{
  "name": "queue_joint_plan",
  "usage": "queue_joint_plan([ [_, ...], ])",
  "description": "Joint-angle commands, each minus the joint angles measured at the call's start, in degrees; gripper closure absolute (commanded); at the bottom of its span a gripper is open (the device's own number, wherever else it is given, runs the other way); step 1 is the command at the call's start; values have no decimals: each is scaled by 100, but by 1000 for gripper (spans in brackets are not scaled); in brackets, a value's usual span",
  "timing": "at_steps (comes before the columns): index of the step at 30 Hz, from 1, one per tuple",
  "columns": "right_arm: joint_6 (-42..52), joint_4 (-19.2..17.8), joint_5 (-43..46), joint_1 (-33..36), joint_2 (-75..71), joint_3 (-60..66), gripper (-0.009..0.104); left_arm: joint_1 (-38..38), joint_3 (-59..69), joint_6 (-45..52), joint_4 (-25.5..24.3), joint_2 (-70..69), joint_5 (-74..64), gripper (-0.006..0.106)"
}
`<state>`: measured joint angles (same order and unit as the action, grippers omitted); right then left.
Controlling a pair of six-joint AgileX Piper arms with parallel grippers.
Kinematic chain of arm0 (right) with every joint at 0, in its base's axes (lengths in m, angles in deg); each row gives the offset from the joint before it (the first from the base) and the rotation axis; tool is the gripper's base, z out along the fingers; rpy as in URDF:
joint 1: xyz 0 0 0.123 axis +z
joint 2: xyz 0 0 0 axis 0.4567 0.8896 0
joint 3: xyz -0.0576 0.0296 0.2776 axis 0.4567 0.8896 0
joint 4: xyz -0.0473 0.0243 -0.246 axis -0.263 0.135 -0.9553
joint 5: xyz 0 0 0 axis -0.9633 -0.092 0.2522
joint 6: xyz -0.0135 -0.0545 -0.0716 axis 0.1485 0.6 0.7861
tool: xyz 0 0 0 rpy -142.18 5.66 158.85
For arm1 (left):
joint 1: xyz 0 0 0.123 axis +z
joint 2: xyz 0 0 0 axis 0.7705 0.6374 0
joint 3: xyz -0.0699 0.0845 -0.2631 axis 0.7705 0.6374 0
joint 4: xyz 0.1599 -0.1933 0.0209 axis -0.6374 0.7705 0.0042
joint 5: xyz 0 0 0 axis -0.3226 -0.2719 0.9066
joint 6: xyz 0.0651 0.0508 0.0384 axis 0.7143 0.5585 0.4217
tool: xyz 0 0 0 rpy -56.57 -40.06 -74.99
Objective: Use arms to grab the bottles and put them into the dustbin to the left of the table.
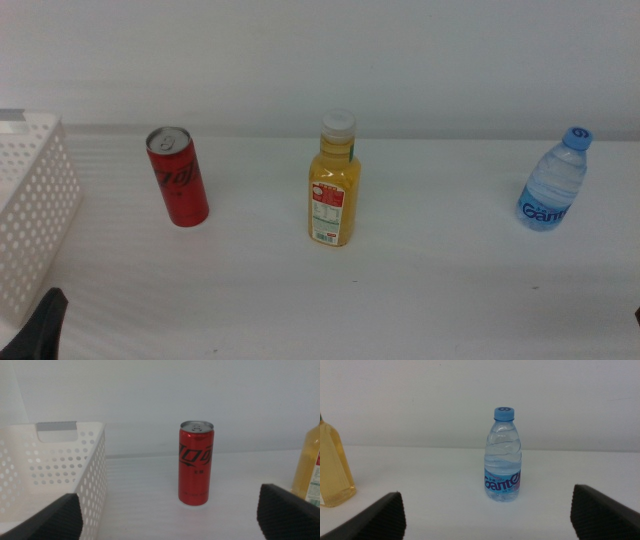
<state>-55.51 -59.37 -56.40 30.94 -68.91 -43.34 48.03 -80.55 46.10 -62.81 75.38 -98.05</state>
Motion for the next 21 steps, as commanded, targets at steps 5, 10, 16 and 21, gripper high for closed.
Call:
queue_joint_plan([
  [5, 5, -26, 53, -37, -176, 243, 7, -176, 233, 0, 47, 342, 834, 7],
  [10, 5, -26, 53, -37, -176, 243, 7, -438, 233, 0, -70, 1520, 2053, 7],
  [16, 5, -26, 53, -37, -176, 243, 7, -655, 233, 0, -24, 3390, 3688, 7],
  [21, 5, -26, 53, -37, -176, 243, 7, -682, 233, 0, -44, 4865, 5296, 7],
])
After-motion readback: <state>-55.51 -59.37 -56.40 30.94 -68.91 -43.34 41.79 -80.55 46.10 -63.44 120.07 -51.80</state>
